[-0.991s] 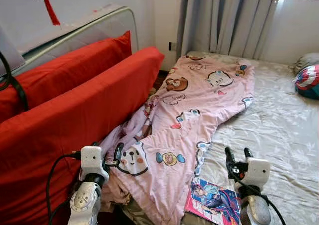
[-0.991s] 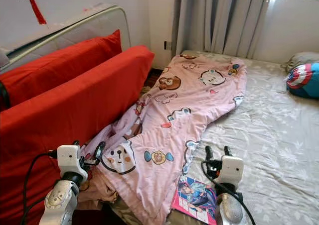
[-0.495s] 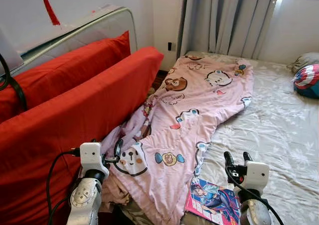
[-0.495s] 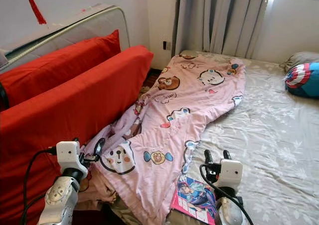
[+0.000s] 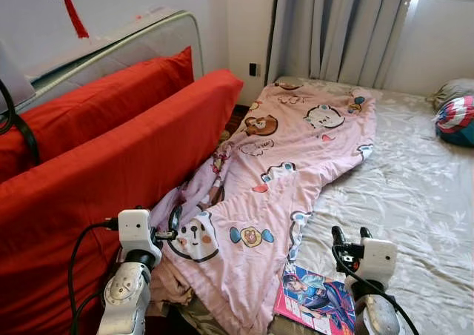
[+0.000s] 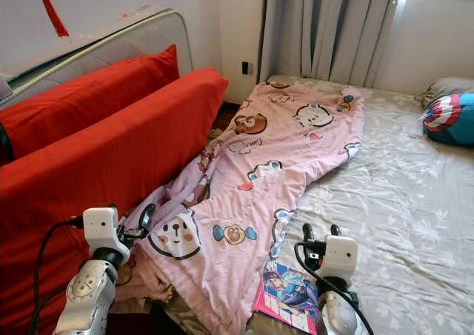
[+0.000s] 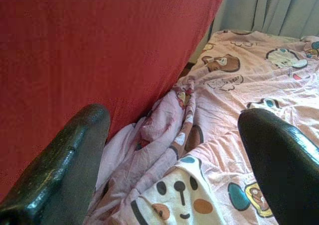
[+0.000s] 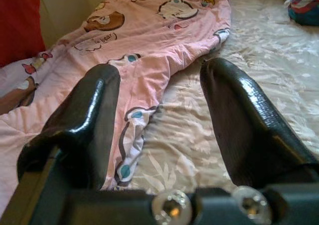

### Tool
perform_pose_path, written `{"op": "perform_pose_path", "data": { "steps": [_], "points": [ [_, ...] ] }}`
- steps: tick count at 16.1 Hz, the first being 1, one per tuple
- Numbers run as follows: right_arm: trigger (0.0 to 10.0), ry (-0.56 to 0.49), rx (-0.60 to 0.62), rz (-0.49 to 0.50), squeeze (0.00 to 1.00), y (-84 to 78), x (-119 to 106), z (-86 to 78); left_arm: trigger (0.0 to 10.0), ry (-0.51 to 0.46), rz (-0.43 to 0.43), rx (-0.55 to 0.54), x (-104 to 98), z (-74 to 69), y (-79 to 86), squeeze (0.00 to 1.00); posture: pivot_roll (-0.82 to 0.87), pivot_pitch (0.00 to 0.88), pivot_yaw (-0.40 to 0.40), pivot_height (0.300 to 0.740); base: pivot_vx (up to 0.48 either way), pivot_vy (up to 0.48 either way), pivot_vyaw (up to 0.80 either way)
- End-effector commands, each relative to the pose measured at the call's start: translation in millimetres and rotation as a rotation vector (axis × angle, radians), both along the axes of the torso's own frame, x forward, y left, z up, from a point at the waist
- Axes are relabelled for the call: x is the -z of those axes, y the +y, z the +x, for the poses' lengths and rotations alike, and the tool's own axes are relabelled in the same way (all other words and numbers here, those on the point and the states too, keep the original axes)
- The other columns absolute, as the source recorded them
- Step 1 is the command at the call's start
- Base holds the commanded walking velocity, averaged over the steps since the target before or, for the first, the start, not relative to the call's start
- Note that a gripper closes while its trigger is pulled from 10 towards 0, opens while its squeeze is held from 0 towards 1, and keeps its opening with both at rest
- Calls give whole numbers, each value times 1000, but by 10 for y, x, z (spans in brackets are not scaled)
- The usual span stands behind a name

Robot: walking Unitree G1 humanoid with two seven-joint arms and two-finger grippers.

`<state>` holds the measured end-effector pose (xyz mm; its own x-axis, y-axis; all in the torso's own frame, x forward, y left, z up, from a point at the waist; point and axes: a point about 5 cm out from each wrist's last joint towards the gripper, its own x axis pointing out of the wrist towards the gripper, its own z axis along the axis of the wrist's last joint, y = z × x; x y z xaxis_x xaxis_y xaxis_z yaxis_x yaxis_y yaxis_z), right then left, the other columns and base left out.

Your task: Clean up the room

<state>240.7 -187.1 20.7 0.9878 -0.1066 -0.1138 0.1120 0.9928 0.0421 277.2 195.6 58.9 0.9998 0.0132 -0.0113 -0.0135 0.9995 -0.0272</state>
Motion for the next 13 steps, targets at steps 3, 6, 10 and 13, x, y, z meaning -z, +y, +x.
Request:
{"op": "perform_pose_path", "data": {
  "steps": [3,6,10,13],
  "points": [
    [10000,25,-13,-16,0,43,-14,38,10000,14,9,2,4,-42,-1,0,-112,0,7,705,0,0,0],
    [10000,-1,-12,-6,0,38,-41,35,10000,23,13,6,17,-47,-4,0,-114,0,9,675,0,0,0],
    [10000,10,-17,-15,0,55,-40,42,10000,28,17,9,9,-31,-14,0,-110,0,10,675,0,0,0],
    [10000,21,-21,-15,0,78,-29,48,10000,32,21,5,6,-30,-3,0,-108,0,11,675,0,0,0]
  ]
}}
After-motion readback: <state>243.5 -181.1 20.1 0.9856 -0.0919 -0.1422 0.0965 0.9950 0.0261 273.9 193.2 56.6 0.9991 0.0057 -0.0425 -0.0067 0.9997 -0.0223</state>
